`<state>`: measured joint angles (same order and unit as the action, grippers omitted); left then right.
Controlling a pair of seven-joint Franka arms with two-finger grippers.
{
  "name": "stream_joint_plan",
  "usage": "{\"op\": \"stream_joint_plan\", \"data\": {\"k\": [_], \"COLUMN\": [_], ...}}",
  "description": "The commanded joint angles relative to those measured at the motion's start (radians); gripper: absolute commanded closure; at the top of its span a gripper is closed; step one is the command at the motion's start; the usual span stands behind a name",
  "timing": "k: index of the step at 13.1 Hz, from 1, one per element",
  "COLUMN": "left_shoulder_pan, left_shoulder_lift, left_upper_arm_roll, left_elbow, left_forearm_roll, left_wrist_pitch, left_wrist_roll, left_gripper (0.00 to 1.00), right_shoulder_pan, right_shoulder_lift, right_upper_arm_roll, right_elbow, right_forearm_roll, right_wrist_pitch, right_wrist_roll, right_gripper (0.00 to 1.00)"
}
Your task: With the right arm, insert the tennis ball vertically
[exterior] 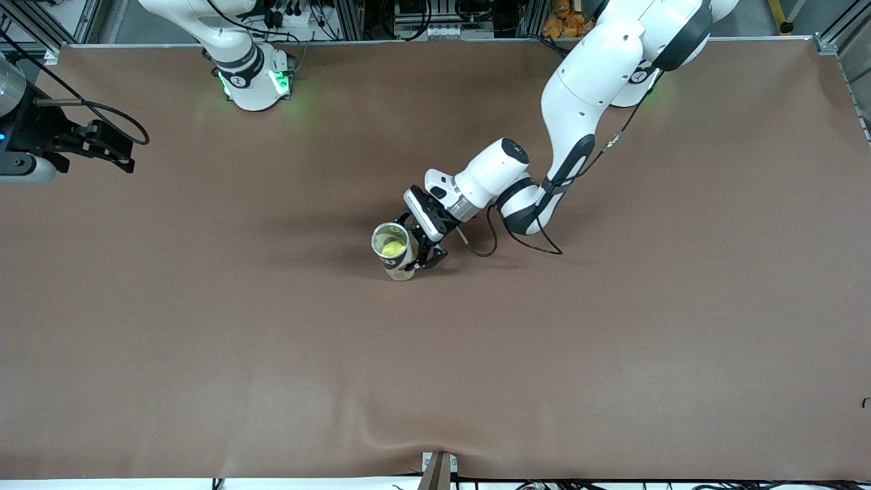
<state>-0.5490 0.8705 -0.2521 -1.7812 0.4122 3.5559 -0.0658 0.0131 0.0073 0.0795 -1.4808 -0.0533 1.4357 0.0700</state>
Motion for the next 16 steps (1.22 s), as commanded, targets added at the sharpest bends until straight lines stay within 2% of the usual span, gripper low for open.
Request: {"op": "stream_joint_plan", "data": {"k": [1, 4, 6, 7, 12, 13, 16], "left_shoulder_pan": [0.011, 0.011, 0.011, 0.011, 0.011, 0.011, 0.011], "left_shoulder_lift": [-0.025, -0.024, -0.022, -0.022, -0.028, -0.034, -0.074], "left_upper_arm_roll": [-0.006, -0.006, -0.006, -0.006, -0.006, -0.006, -0.006], "left_elbow": [-0.027, -0.027, -0.027, -0.027, -0.059, -0.081, -0.157], "left_forearm_roll": [0.022, 0.022, 0.022, 0.022, 0.027, 0.027, 0.025], "left_wrist_pitch": [0.001, 0.001, 0.001, 0.001, 0.0, 0.0, 0.0], "left_wrist_roll": [0.0, 0.0, 0.0, 0.0, -0.003, -0.003, -0.003], "left_gripper": [0.15, 0.13, 0.02, 0.0, 0.0, 0.0, 0.0], "right_shoulder_pan": [-0.016, -0.015, -0.022, -0.022, -0.028, -0.009, -0.021], "right_shoulder_lift": [0.019, 0.019, 0.02, 0.02, 0.022, 0.022, 0.022], "right_upper_arm_roll": [0.014, 0.014, 0.014, 0.013, 0.009, -0.032, -0.049], "right_elbow": [0.033, 0.031, 0.033, 0.033, 0.031, 0.03, 0.03], "right_forearm_roll": [-0.014, -0.013, -0.011, -0.011, -0.004, 0.004, 0.038], "right_wrist_pitch": [-0.02, -0.012, -0.009, -0.009, 0.006, 0.015, 0.037], "right_wrist_roll": [-0.013, -0.009, -0.009, -0.009, -0.009, -0.01, -0.013], "right_gripper": [0.0, 0.0, 0.0, 0.0, 0.0, 0.0, 0.0]}}
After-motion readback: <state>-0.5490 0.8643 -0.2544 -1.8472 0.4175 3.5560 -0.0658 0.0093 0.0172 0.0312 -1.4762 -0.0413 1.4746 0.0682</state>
